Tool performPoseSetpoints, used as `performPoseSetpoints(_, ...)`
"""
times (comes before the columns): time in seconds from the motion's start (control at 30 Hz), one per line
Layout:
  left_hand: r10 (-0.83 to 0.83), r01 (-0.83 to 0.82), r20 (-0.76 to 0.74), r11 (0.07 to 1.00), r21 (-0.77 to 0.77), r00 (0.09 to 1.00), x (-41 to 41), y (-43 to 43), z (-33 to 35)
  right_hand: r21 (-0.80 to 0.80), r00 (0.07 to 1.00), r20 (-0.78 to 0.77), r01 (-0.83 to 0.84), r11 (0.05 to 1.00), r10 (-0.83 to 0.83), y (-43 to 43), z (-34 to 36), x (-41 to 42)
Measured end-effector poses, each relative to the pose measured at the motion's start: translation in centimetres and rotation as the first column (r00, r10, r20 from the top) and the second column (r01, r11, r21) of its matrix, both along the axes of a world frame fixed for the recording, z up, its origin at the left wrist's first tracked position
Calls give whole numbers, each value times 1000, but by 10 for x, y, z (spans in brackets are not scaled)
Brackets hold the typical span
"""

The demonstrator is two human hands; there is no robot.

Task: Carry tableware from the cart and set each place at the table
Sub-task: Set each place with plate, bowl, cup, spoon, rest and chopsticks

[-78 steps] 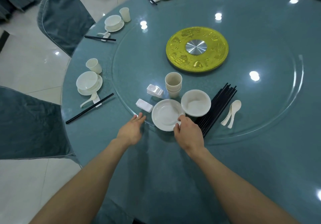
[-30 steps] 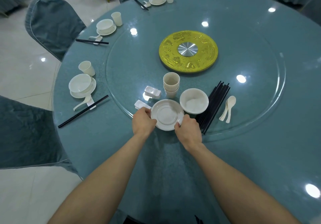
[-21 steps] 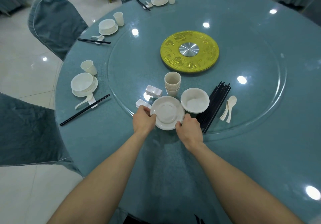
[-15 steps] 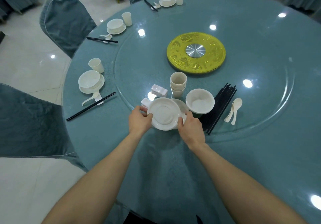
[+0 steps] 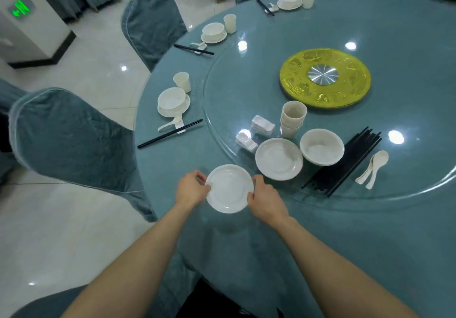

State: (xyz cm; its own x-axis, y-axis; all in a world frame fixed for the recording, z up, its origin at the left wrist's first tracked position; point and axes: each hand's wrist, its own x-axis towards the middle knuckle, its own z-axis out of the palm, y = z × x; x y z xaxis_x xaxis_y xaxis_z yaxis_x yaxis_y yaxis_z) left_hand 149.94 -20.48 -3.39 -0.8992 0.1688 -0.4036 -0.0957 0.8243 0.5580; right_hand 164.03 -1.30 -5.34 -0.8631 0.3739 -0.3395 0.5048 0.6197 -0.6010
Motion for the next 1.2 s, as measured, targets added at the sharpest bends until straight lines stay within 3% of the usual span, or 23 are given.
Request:
performPoseSetpoints(0.3,-121,129,61,979,-159,991,18,-15,-27,30,986,163,-39,999,33,-9,-21,15)
performPoseSetpoints(0.43,-154,149,-5,962,-229,988,12,-4,-21,61,992,126,-20,998,12,0,-14,19)
performPoseSetpoints(0.67,-266,260,-131,963,-65,955,7,86,26,115,982,-68,183,976,-176,53,25,36)
performPoseSetpoints(0.8,-361,367,-177,930,-1,915,16,154,46,108,917,-173,381,918,-360,89,35,53)
performPoseSetpoints(0.93,-440,452,-212,892,13,873,24,204,52,53,792,-241,588,807,-561,123,40,63)
performPoseSetpoints(1.2,-520,528,-232,849,-29,822,22,256,44,45,670,-227,732,679,-707,173,41,59)
